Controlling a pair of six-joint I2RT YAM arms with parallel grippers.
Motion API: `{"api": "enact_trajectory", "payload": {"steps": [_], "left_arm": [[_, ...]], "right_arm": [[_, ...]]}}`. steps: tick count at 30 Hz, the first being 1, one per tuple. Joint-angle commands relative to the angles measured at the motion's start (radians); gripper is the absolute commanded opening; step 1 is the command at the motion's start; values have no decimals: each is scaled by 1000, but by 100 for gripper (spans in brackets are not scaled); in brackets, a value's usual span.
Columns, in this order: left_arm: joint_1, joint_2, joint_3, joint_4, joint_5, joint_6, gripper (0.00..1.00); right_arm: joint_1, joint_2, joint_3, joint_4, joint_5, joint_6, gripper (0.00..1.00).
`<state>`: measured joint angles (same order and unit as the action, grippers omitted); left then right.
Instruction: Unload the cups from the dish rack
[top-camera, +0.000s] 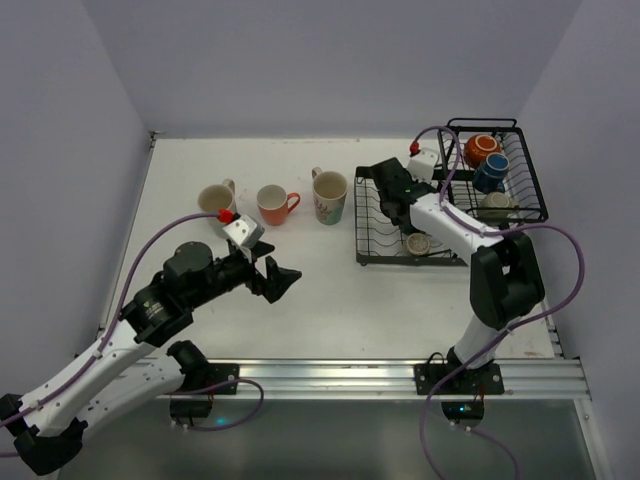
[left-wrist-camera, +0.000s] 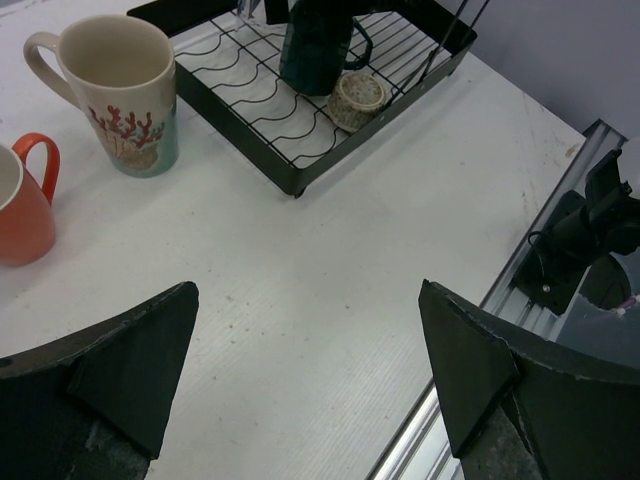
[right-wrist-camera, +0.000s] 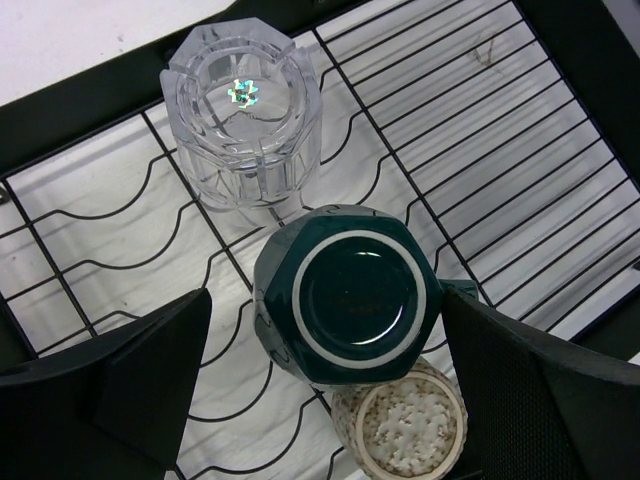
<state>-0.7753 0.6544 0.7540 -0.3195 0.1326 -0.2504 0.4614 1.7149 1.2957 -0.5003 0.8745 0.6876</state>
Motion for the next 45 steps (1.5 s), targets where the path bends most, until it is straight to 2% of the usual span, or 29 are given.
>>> {"api": "enact_trajectory", "payload": {"steps": [1,10,12,15,17,22,27,31,35,45], "left_arm": [[-10,-1,-1,22,1,20,96],[-16,-2,-2,20,-10,25,95],[-16,-7,-4,22,-11,26,95],[-16,-9,-5,25,-18,26,95],[-16,-10,-7,26,-19,25,95],[-13,-9,-7,28,-30,25,95],[-13,-9,-8,30,-42,26,95],[-15,-4,-8,30,-47,25,95],[-13,10,-8,31,-50,20,95],[-13,60,10,88,-25,-75,92]], "right_arm": [[-36,32,8,32,37,102,99],[-52,58,25,68,-15,67,98],[-52,52,14,111,-60,52,90],[-37,28,-19,169,-101,33,72],[-17,6,-42,224,-120,0,63],[36,-17,-38,278,-144,-84,51],[65,-11,-44,328,-199,-193,51],[80,-9,-65,333,-184,-243,50],[80,-66,-110,422,-181,-304,37],[79,-213,-147,523,-223,-381,34]]}}
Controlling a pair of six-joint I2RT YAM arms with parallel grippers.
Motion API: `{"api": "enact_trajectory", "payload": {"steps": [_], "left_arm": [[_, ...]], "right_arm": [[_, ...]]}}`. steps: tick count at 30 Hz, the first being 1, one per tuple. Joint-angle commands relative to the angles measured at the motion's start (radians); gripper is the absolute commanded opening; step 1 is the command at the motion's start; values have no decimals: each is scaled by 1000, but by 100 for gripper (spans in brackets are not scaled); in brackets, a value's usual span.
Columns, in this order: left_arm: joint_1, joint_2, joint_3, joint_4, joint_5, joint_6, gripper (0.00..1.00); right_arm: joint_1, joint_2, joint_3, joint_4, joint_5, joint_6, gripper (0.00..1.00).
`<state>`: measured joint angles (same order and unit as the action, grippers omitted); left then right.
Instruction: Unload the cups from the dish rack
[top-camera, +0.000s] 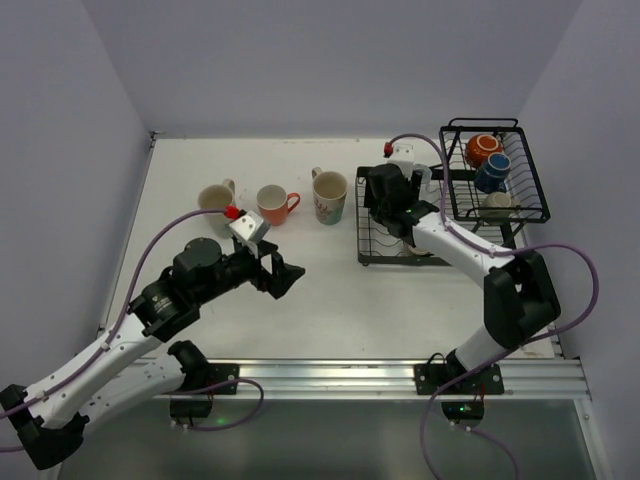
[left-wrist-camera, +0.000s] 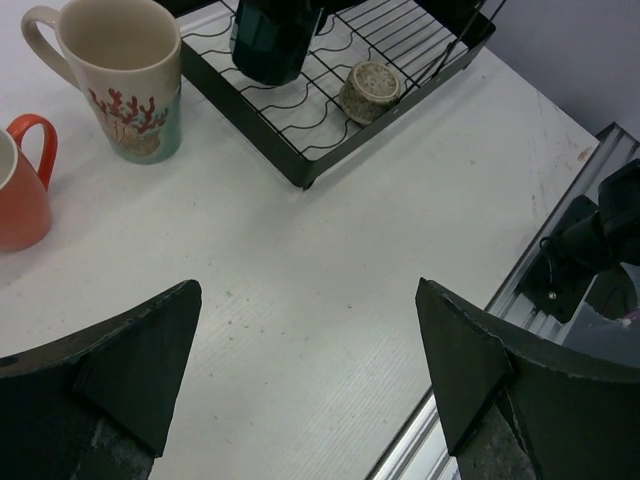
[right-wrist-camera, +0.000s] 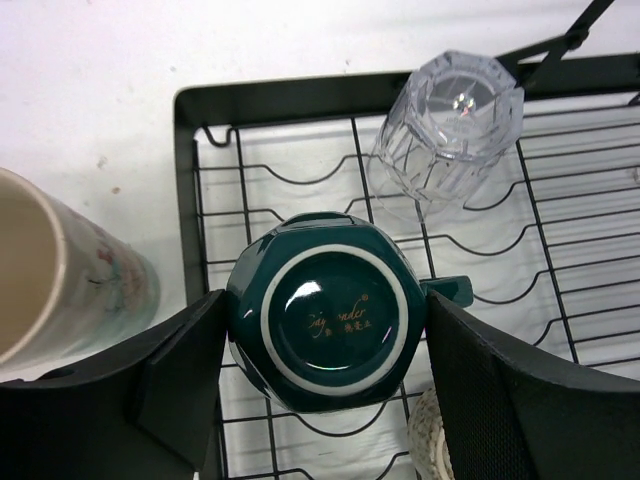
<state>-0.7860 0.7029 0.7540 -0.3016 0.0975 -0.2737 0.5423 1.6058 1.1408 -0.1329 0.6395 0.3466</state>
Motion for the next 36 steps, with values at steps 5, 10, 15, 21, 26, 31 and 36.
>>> {"api": "enact_trajectory", "payload": {"steps": [5,10,15,21,26,31,36], "left_arm": [[-2,53,-31,218,13,-200,88],[-1,127,-164,511,18,-352,86],[-2,272,-220,827,27,-490,88],[7,443,-167,975,71,-578,90],[13,527,-150,1094,54,-611,91],[11,572,-128,1157,53,-628,91],[13,575,-134,1222,51,-636,90]], "right_arm": [[-1,-170,-3,170,-24,-54,33],[-1,-263,-22,142,-132,31,32],[-2,-403,-76,157,-285,114,31],[-2,-533,-171,214,-424,199,28],[-4,-612,-217,227,-529,255,28],[-4,-661,-263,268,-633,321,28],[-4,-673,-308,309,-725,388,28]]}}
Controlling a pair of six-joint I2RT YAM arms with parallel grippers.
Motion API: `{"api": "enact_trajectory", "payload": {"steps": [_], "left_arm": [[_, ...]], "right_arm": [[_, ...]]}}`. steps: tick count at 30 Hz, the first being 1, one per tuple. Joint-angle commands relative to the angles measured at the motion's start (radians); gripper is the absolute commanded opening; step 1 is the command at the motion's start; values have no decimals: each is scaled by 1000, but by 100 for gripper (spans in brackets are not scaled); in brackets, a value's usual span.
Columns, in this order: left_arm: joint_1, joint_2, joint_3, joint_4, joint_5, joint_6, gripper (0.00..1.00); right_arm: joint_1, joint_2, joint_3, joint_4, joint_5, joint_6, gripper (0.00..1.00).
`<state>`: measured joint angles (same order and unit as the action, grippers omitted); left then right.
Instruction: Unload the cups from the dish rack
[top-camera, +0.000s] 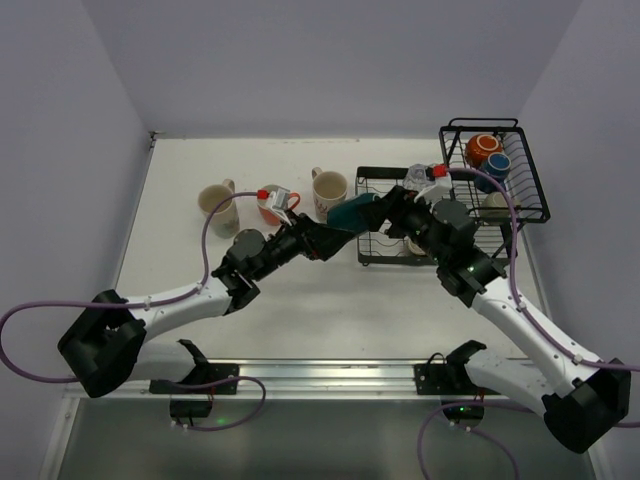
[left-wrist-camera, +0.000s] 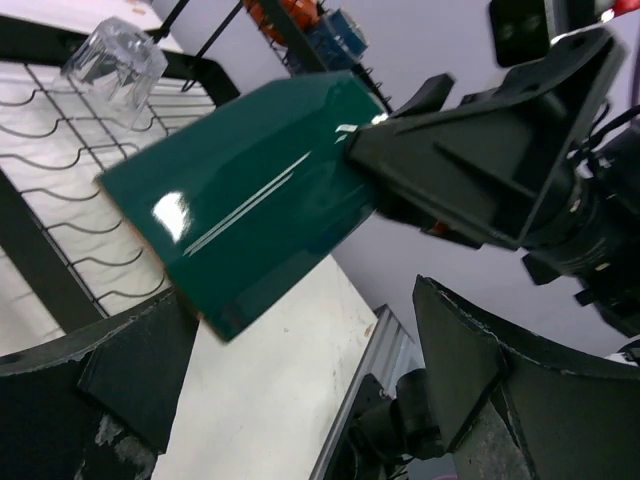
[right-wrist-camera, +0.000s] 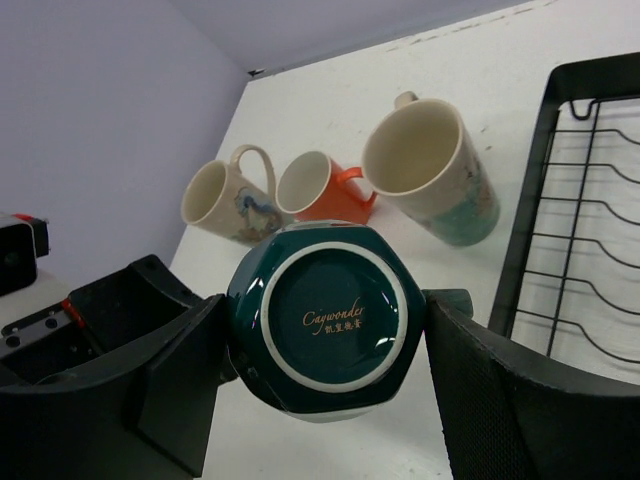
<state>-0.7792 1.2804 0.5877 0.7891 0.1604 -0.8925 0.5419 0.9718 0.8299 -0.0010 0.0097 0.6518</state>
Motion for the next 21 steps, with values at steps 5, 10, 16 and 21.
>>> {"api": "enact_trajectory", "payload": {"steps": [5,10,16,21], "left_arm": [[6,-18,18,185,2,-20,85],[6,-52,-9,246,8,-29,61],[6,-111,-8,233,4,-13,11],[6,-202,-9,154,5,35,0]], "right_arm": [[-2,-33,-52,259,-169,166,28],[-3,-19,-95,341,-223,245,29],[-2,25,-155,484,-321,351,34],[-3,30,-172,483,-320,375,88]]}}
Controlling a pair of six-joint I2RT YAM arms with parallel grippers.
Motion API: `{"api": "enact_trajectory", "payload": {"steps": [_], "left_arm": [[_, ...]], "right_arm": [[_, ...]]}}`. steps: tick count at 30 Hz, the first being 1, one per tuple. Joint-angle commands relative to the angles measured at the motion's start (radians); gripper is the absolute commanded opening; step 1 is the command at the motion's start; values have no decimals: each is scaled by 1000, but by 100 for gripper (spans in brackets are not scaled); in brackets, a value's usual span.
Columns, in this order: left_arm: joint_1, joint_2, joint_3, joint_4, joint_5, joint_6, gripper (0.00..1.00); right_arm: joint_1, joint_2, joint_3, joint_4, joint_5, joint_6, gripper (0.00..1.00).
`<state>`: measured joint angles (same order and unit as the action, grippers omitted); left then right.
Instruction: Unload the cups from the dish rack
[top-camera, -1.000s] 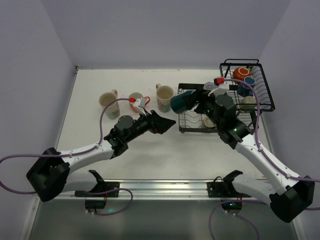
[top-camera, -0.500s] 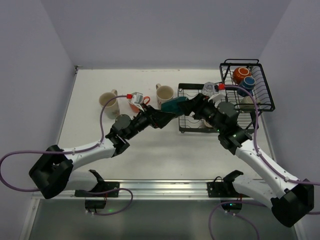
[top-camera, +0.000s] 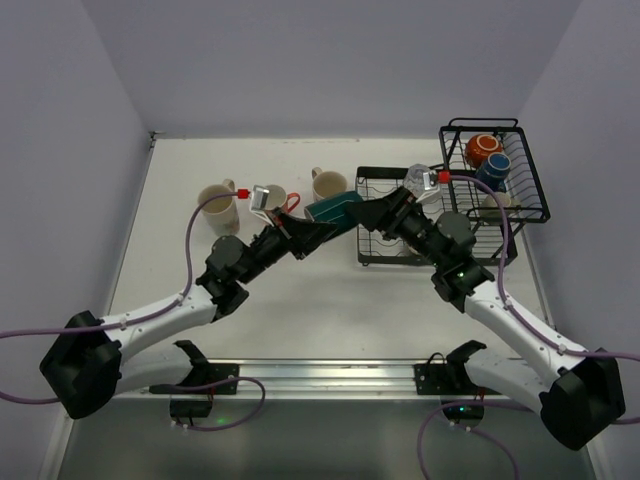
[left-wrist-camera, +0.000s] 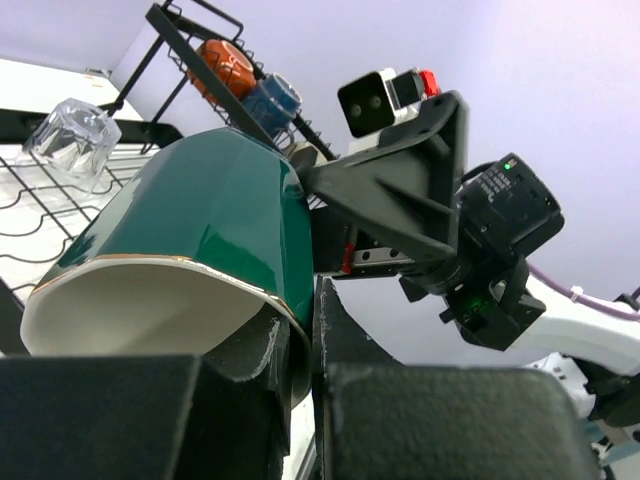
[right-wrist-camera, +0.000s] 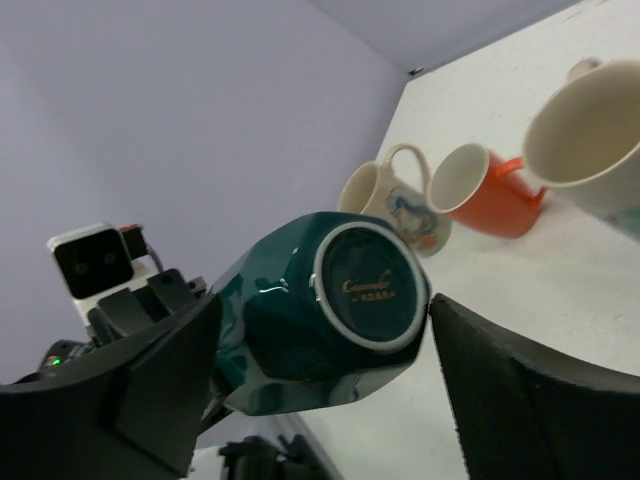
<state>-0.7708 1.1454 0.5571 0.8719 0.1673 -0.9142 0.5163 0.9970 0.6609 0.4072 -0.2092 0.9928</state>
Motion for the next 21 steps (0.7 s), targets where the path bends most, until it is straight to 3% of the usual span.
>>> {"api": "enact_trajectory", "payload": {"steps": [1,6,11,12,16,18,21], "left_arm": [[-2,-81,21,44,14,70,0],[-2,-266,-20,-120,58,165,0],[-2,-447,22,-597,-148,270,0],[-2,-472,45,-758,-182,309,0],[-2,-402,249,-1178,-411,377,0],[-2,-308,311,-1354,-457,393,0],[2,-186,414,-1488,-512,419,0]], "right_arm": [[21,5,3,61,-85,32,99],[-27,-17,-7,70,-124,66,99],[-42,-35,11,15,-67,24,99],[-44,-37,20,-34,-55,9,99],[-44,-60,46,-148,16,-81,99],[-44,-73,46,-189,45,-109,99],[-42,-89,68,-257,62,-170,99]]}}
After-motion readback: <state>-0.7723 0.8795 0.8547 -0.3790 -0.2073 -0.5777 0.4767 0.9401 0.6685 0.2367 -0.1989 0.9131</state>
